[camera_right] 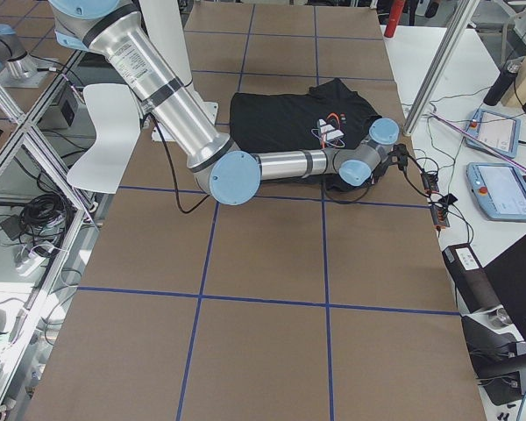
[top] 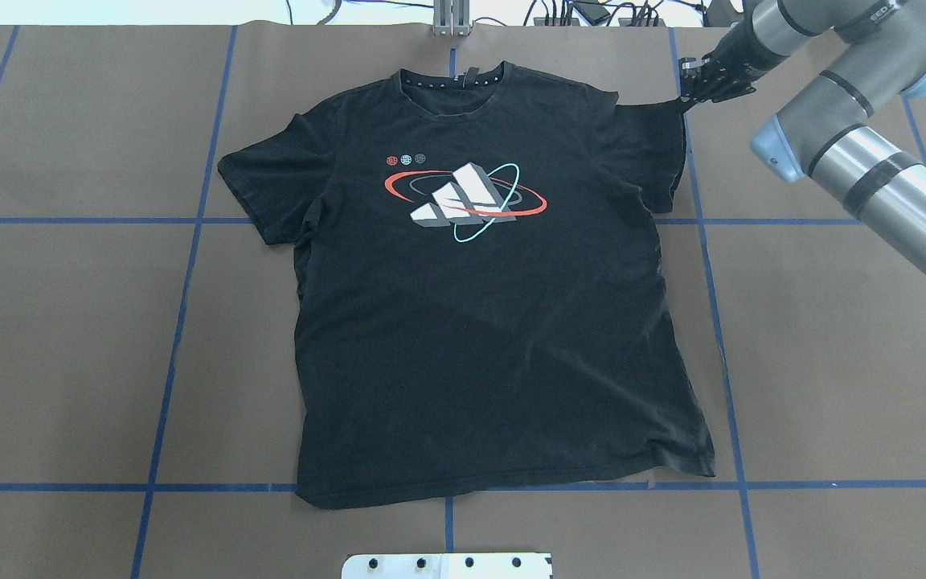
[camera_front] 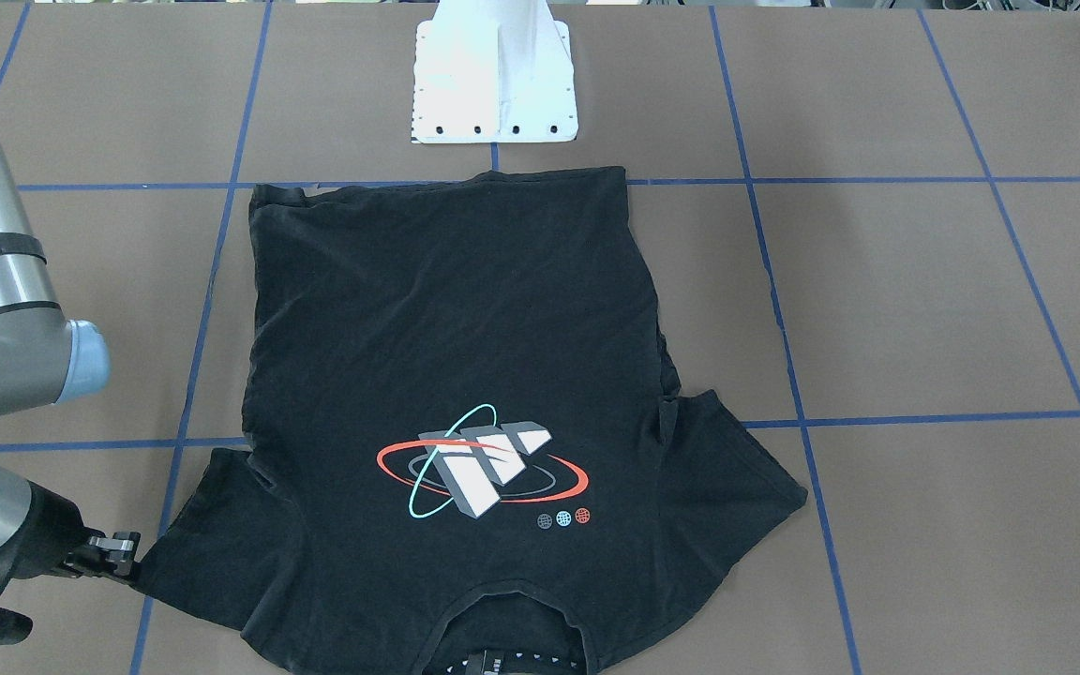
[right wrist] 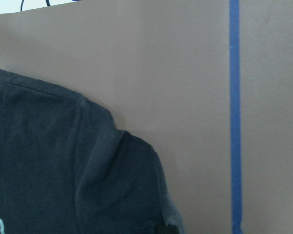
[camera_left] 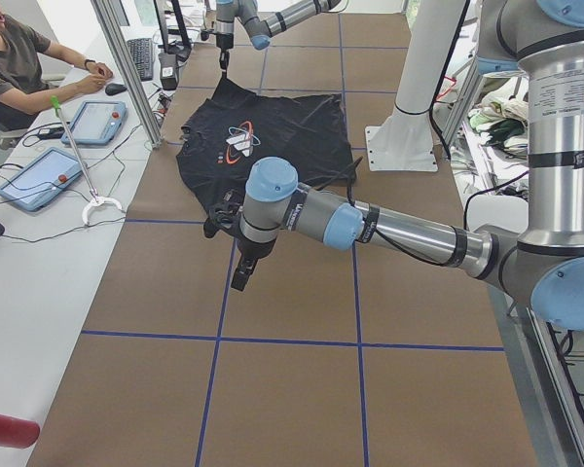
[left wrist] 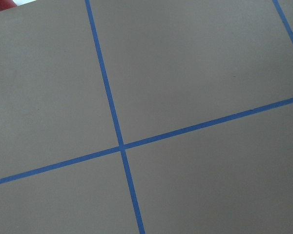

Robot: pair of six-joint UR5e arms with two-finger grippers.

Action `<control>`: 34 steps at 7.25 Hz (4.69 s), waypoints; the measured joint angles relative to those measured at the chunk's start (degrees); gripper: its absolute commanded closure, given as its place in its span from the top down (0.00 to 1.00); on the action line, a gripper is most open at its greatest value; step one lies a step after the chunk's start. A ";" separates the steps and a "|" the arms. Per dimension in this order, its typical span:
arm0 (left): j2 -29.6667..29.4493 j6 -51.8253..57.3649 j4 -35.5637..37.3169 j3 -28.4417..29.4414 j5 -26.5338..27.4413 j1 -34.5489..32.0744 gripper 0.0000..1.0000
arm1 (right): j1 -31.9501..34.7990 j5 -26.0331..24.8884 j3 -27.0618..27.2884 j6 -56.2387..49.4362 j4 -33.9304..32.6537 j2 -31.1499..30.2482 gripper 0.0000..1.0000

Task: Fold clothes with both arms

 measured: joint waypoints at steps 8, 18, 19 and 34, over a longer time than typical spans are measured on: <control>-1.29 -0.20 -5.92 2.19 -1.61 0.79 1.00 | -12.60 -10.46 -4.87 15.18 -1.22 10.99 1.00; -38.49 -24.66 -35.69 49.07 -3.04 29.38 0.70 | -13.13 -11.24 13.89 15.42 -0.76 -6.42 1.00; -39.77 -25.43 -37.51 51.37 -3.00 30.29 0.67 | -13.12 -11.37 14.31 15.42 -0.75 -6.88 1.00; -45.24 -25.95 -39.39 60.06 -0.28 31.01 0.04 | -13.17 -12.04 14.85 15.24 -0.75 -7.36 1.00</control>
